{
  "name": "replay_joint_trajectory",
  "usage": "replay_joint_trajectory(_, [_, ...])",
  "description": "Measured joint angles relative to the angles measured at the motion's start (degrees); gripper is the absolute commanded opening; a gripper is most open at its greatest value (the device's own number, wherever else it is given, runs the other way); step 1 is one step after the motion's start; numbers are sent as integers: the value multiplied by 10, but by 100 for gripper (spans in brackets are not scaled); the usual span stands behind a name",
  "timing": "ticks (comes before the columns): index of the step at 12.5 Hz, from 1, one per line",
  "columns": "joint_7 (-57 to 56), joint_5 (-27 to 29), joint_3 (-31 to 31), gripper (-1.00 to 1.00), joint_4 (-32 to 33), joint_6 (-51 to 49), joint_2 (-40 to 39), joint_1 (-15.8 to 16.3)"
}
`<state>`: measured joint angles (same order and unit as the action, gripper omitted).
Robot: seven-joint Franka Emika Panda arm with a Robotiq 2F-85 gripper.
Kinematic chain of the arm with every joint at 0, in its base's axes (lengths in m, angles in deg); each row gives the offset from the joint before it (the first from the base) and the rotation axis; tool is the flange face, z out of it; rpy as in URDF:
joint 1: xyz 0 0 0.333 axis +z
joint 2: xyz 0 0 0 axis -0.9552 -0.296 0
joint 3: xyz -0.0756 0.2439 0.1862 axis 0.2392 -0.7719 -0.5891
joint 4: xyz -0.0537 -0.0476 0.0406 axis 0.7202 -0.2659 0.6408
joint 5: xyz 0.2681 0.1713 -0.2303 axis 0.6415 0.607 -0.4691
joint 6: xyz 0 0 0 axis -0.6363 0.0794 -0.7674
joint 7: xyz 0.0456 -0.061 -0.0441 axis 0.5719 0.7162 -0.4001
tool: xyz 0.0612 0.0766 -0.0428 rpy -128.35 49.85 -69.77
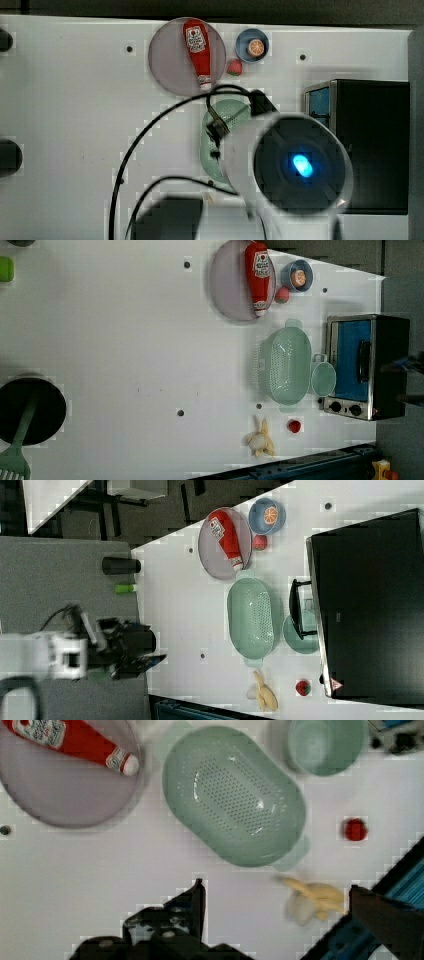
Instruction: Drag strainer left to right.
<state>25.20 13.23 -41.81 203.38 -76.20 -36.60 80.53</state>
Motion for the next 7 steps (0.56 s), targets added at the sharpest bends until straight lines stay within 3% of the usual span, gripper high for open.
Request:
replay_joint_trajectory(3, [-2, -40, -3, 100, -28, -16, 42, -4])
replay_joint_trajectory(7, [-7, -32, -2, 100, -20, -20, 33, -4])
